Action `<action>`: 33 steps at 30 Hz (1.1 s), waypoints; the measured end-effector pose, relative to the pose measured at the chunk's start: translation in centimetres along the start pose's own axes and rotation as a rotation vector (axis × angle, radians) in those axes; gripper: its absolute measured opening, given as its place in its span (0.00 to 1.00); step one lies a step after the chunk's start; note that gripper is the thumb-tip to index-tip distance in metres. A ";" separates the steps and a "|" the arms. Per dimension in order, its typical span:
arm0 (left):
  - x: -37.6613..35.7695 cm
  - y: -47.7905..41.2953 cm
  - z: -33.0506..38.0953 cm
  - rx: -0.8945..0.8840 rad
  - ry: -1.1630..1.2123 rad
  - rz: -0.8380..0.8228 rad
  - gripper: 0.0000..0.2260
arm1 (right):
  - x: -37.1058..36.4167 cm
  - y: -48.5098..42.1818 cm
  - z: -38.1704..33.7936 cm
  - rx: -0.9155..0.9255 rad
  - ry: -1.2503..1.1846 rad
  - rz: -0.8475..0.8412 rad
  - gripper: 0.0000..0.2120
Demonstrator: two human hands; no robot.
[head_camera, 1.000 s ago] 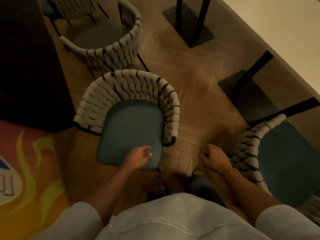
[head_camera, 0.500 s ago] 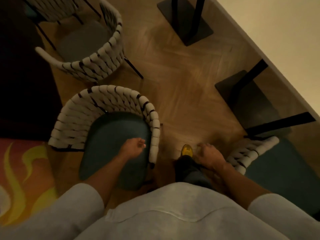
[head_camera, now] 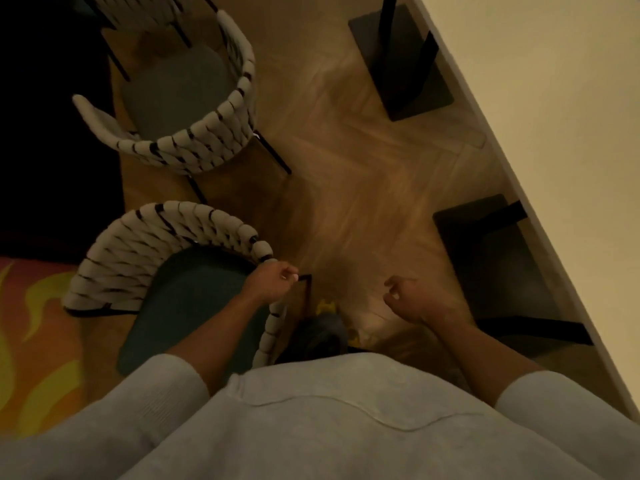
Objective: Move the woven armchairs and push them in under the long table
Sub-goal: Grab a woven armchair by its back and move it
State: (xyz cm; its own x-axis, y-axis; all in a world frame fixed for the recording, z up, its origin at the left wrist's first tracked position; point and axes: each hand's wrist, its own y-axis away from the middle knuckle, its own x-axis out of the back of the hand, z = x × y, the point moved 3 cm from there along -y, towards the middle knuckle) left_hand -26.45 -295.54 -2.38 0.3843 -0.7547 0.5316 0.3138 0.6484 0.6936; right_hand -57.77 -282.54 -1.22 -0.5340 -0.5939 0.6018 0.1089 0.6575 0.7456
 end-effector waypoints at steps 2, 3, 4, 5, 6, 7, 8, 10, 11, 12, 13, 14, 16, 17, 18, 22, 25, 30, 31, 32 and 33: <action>1.4 -1.4 -0.4 0.022 0.044 0.035 0.10 | 1.9 -1.8 -0.7 0.019 0.041 -0.050 0.23; 2.2 -2.3 -0.6 0.032 0.072 0.055 0.10 | 3.1 -2.6 -1.3 0.032 0.057 -0.074 0.22; 3.1 -3.1 -0.7 0.041 0.100 0.074 0.09 | 4.3 -3.7 -1.8 0.041 0.072 -0.094 0.22; 4.0 -4.2 -0.8 0.055 0.128 0.093 0.09 | 5.7 -5.0 -2.5 0.052 0.089 -0.108 0.22; 5.0 -5.3 -0.8 0.065 0.157 0.116 0.09 | 7.1 -6.4 -3.3 0.071 0.111 -0.114 0.22; 5.9 -6.5 -0.8 0.076 0.189 0.144 0.08 | 8.8 -7.9 -4.4 0.093 0.129 -0.117 0.23; 6.7 -7.8 -0.7 0.086 0.218 0.169 0.08 | 10.3 -9.6 -5.5 0.107 0.143 -0.120 0.23; 8.3 -10.4 -0.6 0.107 0.275 0.225 0.07 | 13.2 -12.9 -8.5 0.140 0.159 -0.146 0.23; 9.1 -11.5 -0.6 0.121 0.306 0.250 0.07 | 14.4 -14.2 -10.2 0.165 0.180 -0.162 0.23; 9.7 -12.5 -0.6 0.140 0.330 0.282 0.07 | 15.6 -15.6 -12.0 0.199 0.221 -0.172 0.22; 10.3 -13.3 -0.5 0.162 0.349 0.315 0.07 | 16.7 -16.9 -13.9 0.238 0.273 -0.183 0.21; 10.9 -13.8 -0.4 0.182 0.370 0.343 0.07 | 17.8 -18.1 -15.8 0.274 0.322 -0.191 0.19; 12.1 -14.3 -0.2 0.222 0.429 0.403 0.07 | 19.4 -20.3 -19.4 0.345 0.387 -0.222 0.17; 12.6 -14.1 -0.3 0.248 0.460 0.439 0.07 | 20.1 -21.3 -21.4 0.379 0.419 -0.243 0.16; 12.9 -13.9 -0.7 0.275 0.490 0.476 0.07 | 20.6 -22.3 -23.5 0.415 0.466 -0.261 0.15; 13.2 -11.0 -3.2 0.433 0.522 0.701 0.08 | 20.8 -25.6 -32.2 0.665 0.705 -0.311 0.05; 11.8 -8.3 -5.5 0.601 0.578 0.906 0.12 | 19.2 -27.6 -38.4 0.790 0.800 -0.370 0.10; 6.7 -6.4 -6.9 0.887 0.769 0.872 0.38 | 14.1 -28.7 -47.8 1.060 1.071 -0.441 0.20; 6.0 -6.6 -6.6 0.938 0.786 0.824 0.44 | 13.1 -29.1 -49.4 1.121 1.108 -0.448 0.20; 5.3 -7.0 -6.4 0.981 0.810 0.789 0.49 | 12.1 -29.1 -51.1 1.195 1.149 -0.444 0.21; 4.5 -7.6 -6.1 1.025 0.848 0.759 0.53 | 11.1 -29.4 -52.6 1.272 1.188 -0.427 0.22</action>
State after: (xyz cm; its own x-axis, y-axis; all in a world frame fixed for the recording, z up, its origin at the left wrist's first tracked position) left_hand -21.82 -303.27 -8.26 0.6513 0.2210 0.7259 -0.7582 0.2284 0.6107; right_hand -22.76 -332.82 -1.38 0.5415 -0.4056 0.7364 -0.8152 -0.0391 0.5779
